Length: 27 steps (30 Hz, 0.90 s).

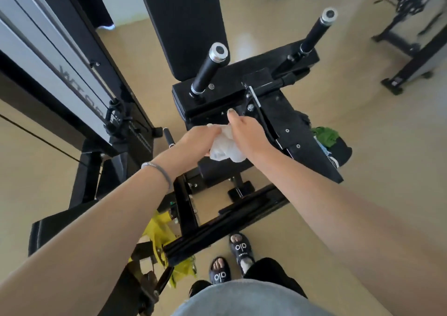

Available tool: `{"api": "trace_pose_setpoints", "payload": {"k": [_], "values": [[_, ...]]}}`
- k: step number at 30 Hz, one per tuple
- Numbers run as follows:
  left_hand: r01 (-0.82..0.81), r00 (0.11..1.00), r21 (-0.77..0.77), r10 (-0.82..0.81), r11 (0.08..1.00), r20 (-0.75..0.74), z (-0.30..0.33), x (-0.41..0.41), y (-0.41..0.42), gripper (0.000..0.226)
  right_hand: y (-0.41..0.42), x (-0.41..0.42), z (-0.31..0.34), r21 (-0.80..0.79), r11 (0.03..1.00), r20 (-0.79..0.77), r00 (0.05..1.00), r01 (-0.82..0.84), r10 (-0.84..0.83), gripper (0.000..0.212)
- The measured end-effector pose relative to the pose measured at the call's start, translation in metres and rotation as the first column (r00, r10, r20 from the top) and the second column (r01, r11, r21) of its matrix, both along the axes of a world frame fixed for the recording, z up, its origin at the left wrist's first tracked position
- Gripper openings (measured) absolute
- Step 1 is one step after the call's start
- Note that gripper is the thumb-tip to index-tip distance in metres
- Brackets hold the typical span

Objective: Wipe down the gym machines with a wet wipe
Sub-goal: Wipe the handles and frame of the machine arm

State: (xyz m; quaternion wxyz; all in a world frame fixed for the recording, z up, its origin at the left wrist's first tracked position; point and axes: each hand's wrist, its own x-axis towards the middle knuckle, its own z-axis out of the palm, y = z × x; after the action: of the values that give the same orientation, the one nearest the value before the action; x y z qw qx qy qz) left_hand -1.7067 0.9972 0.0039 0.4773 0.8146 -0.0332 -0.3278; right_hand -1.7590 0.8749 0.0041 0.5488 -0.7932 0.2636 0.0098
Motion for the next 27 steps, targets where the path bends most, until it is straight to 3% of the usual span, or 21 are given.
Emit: {"api": "trace_pose_setpoints", "payload": {"k": [5, 8, 12, 15, 18, 21, 27], "values": [[0.055, 0.991, 0.007, -0.056, 0.998, 0.125, 0.025, -0.026, -0.055, 0.023, -0.05, -0.036, 0.024, 0.068, 0.986, 0.02, 0.988, 0.154, -0.155, 0.046], [0.089, 0.985, -0.006, -0.087, 0.996, 0.148, 0.038, -0.048, -0.093, 0.016, -0.092, -0.061, 0.033, 0.105, 0.977, 0.006, 0.983, 0.183, -0.185, 0.043], [0.156, 0.984, -0.059, -0.15, 0.986, 0.1, 0.052, -0.08, -0.156, 0.024, -0.156, -0.099, 0.032, 0.211, 0.947, -0.013, 0.97, 0.242, -0.244, 0.046], [0.184, 0.967, 0.024, -0.186, 0.983, 0.175, 0.056, -0.109, -0.213, 0.026, -0.211, -0.134, 0.022, 0.33, 0.89, -0.049, 0.948, 0.314, -0.316, 0.048], [0.229, 0.943, 0.087, -0.243, 0.97, 0.229, 0.052, -0.137, -0.267, 0.037, -0.263, -0.166, 0.009, 0.4, 0.86, -0.083, 0.947, 0.316, -0.31, 0.051], [0.229, 0.931, 0.154, -0.262, 0.961, 0.253, 0.043, -0.162, -0.317, 0.032, -0.31, -0.19, 0.001, 0.442, 0.83, -0.132, 0.94, 0.34, -0.314, 0.075], [0.164, 0.946, 0.166, -0.203, 0.972, 0.254, 0.023, -0.185, -0.387, 0.029, -0.382, -0.214, -0.01, 0.554, 0.779, -0.167, 0.956, 0.294, -0.242, 0.054]]}}
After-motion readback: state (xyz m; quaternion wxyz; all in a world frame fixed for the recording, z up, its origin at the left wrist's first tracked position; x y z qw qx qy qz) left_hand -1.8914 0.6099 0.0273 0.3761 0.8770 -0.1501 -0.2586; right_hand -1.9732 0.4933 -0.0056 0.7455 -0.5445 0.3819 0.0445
